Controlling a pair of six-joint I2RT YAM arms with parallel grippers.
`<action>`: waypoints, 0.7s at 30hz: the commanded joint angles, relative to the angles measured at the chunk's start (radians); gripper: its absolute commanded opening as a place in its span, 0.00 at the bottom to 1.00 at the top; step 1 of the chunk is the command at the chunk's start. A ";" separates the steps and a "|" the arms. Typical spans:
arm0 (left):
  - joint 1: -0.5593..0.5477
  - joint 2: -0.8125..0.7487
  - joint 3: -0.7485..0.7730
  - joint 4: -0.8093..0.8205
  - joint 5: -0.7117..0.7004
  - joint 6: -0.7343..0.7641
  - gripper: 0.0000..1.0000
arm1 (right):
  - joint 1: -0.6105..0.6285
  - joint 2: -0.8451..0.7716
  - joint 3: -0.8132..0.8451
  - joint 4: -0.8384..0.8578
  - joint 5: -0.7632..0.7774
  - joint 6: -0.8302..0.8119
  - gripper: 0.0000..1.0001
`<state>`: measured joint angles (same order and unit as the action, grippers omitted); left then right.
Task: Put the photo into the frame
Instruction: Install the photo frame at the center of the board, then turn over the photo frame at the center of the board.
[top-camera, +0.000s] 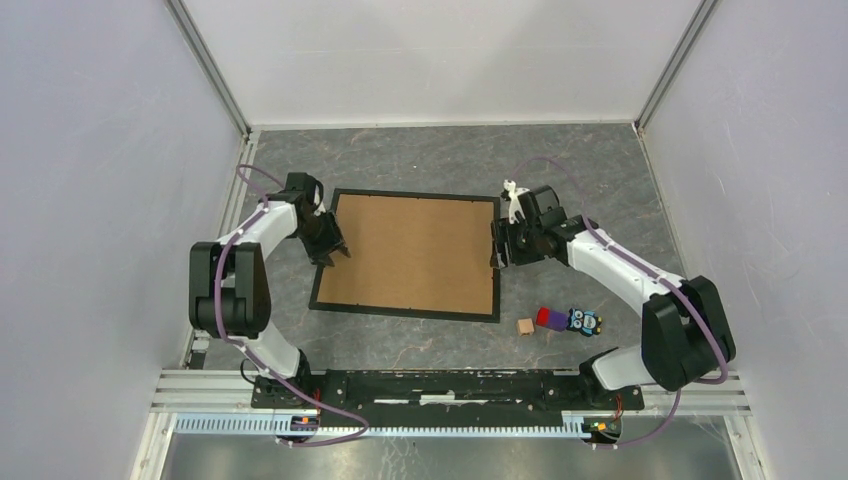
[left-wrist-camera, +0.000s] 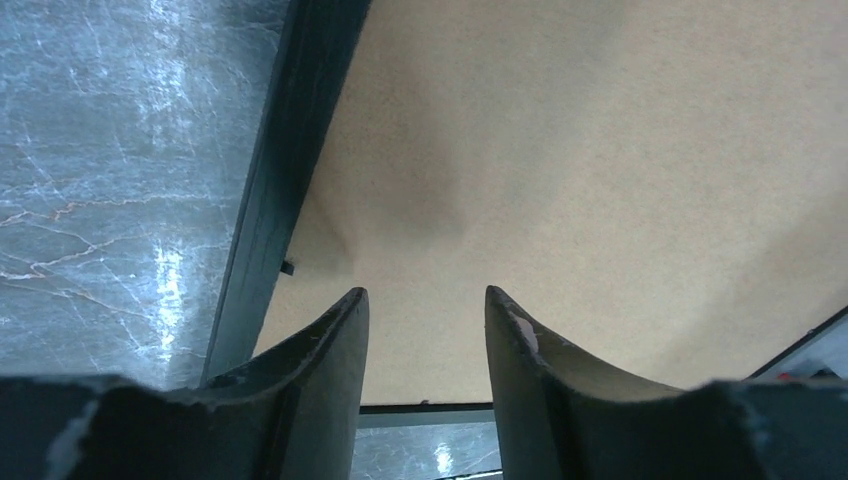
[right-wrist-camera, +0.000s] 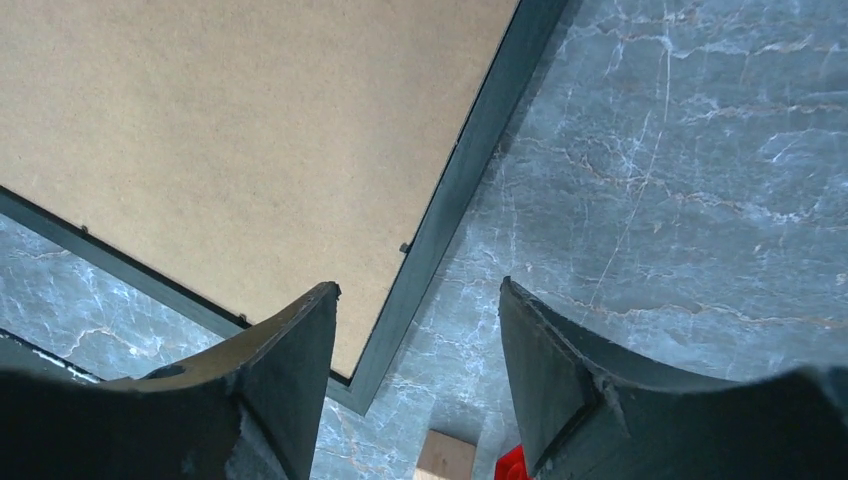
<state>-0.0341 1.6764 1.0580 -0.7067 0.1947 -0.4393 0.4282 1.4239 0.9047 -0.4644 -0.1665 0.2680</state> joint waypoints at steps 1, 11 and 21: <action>-0.023 -0.103 -0.008 0.037 0.040 0.033 0.56 | -0.002 -0.019 -0.047 -0.027 -0.017 0.073 0.64; -0.207 -0.283 -0.049 0.103 0.033 0.051 0.87 | 0.031 0.002 -0.180 0.041 0.010 0.333 0.50; -0.353 -0.342 -0.044 0.120 0.077 0.073 0.93 | 0.154 0.058 -0.177 0.026 0.121 0.426 0.48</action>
<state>-0.3664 1.3891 1.0161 -0.6285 0.2367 -0.4217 0.5381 1.4525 0.7231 -0.4385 -0.1188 0.6273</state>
